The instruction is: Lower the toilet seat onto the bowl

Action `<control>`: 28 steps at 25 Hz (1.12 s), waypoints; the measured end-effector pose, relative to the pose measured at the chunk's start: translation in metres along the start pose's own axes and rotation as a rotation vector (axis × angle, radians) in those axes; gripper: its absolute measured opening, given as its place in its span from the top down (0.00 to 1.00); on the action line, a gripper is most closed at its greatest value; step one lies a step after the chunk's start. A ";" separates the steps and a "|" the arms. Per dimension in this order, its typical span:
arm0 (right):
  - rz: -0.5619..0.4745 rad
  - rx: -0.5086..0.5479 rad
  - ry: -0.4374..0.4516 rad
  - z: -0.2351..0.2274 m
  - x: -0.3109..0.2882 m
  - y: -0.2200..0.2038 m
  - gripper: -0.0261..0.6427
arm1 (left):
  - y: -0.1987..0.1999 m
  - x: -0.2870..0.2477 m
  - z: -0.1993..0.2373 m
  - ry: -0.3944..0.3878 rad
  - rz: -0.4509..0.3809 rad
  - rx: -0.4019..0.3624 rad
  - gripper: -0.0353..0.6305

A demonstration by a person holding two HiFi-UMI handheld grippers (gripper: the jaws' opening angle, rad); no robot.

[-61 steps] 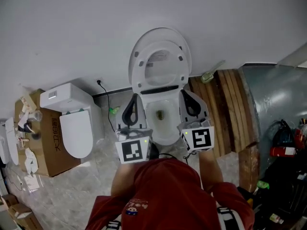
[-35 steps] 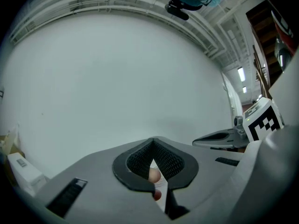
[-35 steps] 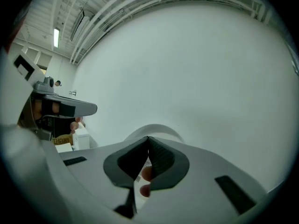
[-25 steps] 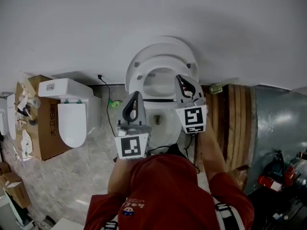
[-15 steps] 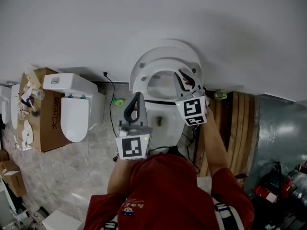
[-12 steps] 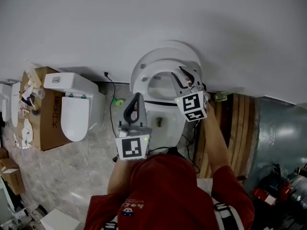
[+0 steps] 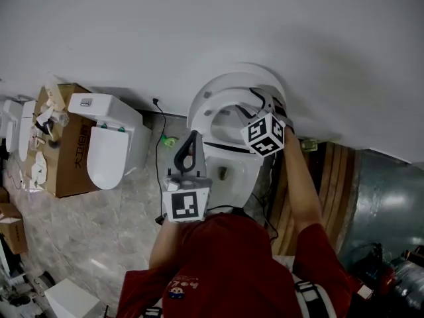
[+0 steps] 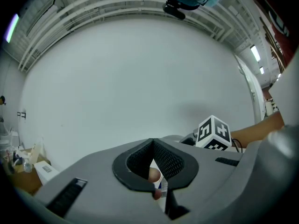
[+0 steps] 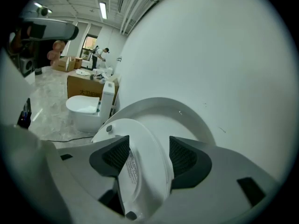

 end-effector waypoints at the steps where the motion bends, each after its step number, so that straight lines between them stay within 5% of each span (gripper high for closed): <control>1: 0.013 0.017 0.009 0.000 -0.003 0.000 0.60 | 0.001 0.000 0.000 0.003 -0.003 -0.002 0.93; 28: 0.136 -0.007 0.099 0.000 -0.027 -0.001 0.58 | 0.004 0.000 0.012 0.007 -0.030 -0.009 0.93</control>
Point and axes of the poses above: the fingertips, and each gripper's own axes: x backward along the fingers, z to its left, y out of its top, the point moved 10 cm from there along x, backward along the fingers, and after that the axes turned 13 degrees about -z, right-handed, at the moved point
